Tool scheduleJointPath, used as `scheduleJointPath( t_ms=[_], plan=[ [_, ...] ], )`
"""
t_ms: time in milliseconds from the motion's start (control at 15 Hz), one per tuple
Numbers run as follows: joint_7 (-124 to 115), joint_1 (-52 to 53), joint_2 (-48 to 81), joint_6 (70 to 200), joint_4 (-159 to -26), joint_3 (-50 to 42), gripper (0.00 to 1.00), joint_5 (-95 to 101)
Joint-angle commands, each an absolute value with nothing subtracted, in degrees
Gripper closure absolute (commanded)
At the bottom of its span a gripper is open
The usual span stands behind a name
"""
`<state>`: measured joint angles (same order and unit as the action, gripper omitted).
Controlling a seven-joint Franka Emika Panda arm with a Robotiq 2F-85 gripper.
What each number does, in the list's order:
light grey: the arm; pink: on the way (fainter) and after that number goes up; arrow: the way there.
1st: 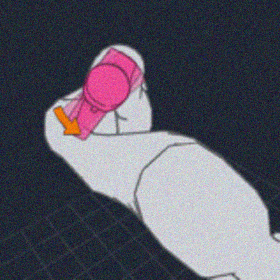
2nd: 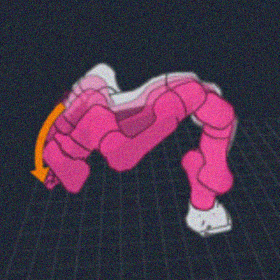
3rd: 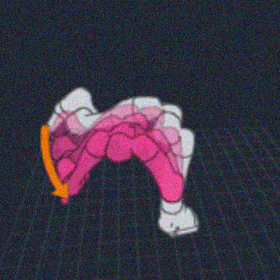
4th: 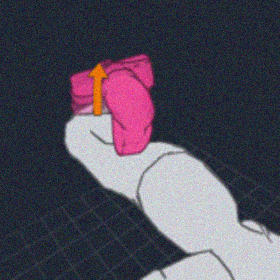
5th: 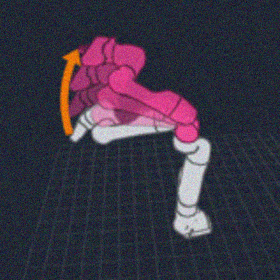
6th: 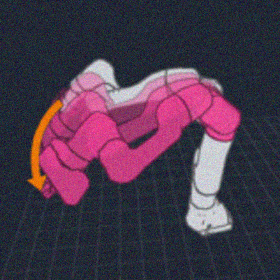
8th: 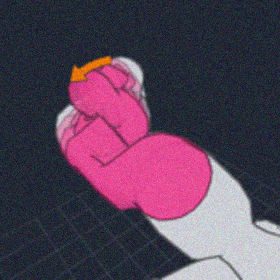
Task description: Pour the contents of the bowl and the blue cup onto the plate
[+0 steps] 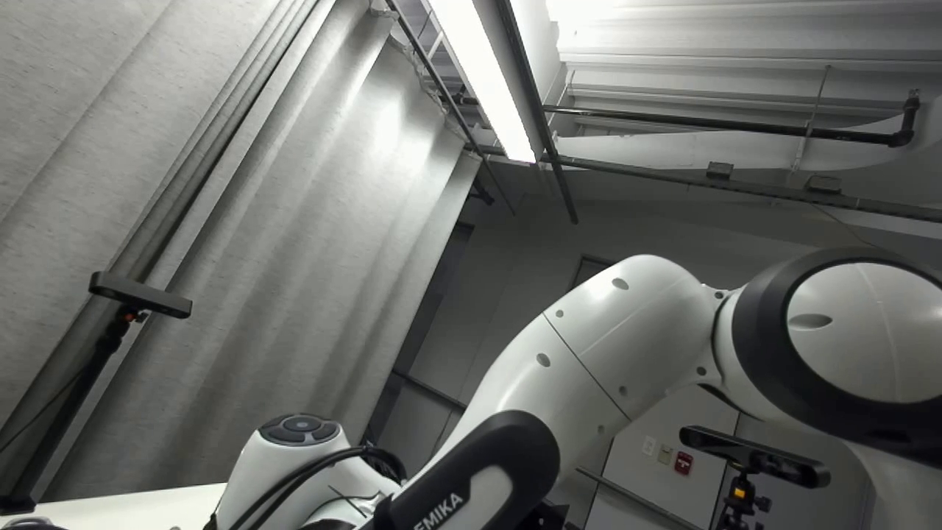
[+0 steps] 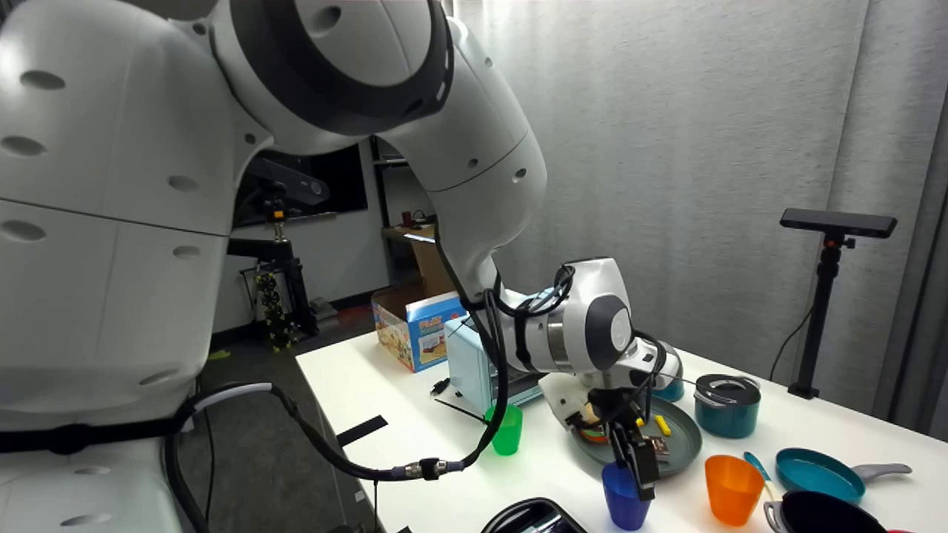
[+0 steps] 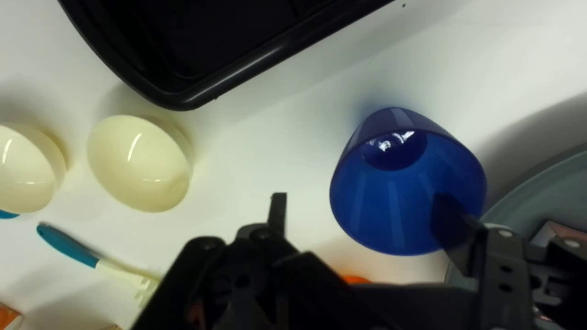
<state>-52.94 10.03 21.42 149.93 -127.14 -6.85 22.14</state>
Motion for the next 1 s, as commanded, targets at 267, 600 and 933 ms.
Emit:
scheduleJointPath(
  t_ms=[267, 600, 933],
  plan=[
    [-68.0, 18.6, 12.1, 149.6, -130.4, -9.2, 0.0, 45.8],
    [-74.9, 20.5, 9.8, 149.5, -130.2, -5.6, 0.0, 55.1],
    [-82.1, 23.2, 8.8, 148.7, -130.4, -4.5, 0.0, 61.6]
  ],
)
